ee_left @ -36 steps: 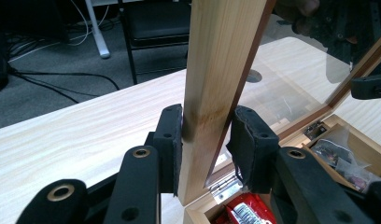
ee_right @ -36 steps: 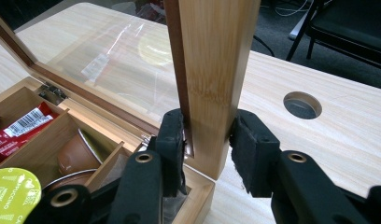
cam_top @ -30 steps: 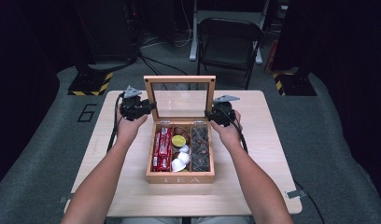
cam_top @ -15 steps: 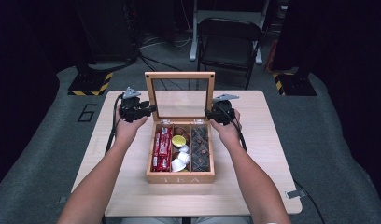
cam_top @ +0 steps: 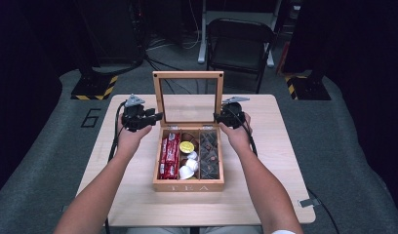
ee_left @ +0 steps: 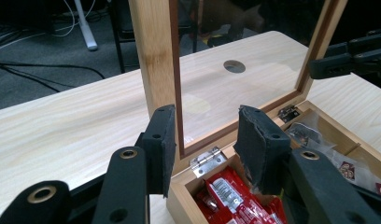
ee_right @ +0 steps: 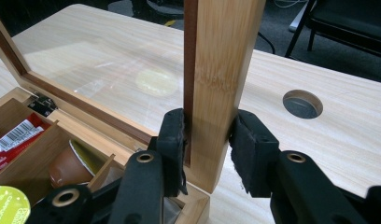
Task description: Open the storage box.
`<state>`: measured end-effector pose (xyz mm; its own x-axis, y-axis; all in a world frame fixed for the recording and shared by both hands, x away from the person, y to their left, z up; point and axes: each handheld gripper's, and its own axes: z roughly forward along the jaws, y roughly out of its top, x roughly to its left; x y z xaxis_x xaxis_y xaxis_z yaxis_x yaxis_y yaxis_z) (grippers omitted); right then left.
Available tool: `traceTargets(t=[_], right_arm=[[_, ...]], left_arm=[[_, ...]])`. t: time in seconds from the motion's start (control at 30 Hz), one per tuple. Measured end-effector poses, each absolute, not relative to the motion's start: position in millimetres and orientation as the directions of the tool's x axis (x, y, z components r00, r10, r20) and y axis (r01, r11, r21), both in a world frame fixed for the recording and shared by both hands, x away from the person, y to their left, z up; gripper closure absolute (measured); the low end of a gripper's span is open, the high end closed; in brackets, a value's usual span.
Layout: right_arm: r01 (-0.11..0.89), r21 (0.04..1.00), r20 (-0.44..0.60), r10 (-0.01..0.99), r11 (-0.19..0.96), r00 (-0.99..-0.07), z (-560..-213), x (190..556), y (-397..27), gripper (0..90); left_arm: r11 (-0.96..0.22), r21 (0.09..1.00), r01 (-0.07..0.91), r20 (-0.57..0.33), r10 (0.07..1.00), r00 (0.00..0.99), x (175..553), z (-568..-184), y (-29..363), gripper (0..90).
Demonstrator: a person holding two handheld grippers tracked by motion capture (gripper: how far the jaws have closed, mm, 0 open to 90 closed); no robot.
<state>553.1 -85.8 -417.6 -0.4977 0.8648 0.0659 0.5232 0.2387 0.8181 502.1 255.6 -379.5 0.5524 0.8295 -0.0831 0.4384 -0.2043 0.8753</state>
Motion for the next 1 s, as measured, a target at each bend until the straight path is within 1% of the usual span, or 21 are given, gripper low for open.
traceTargets(t=[0.4, 0.57, 0.73, 1.0], right_arm=[[0.559, 0.804, 0.111, 0.872, 0.203, -0.477, -419.1, 562.3, -86.3, 64.9], [0.56, 0.803, 0.109, 0.874, 0.204, -0.474, -418.9, 563.2, -85.9, 64.9], [0.559, 0.803, 0.105, 0.874, 0.207, -0.475, -418.6, 562.4, -85.6, 64.8], [0.557, 0.807, 0.112, 0.876, 0.195, -0.47, -419.7, 561.9, -85.6, 64.7]], left_arm=[[-0.177, 0.878, 0.444, -0.109, 0.83, 0.548, 489.2, -377.9, 263.5, 57.3], [-0.152, 0.874, 0.461, -0.142, 0.828, 0.543, 482.6, -379.8, 264.6, 57.3], [-0.16, 0.877, 0.452, -0.133, 0.824, 0.55, 480.4, -378.3, 262.5, 56.4], [-0.157, 0.87, 0.467, -0.147, 0.822, 0.55, 482.5, -383.4, 260.5, 54.5]])
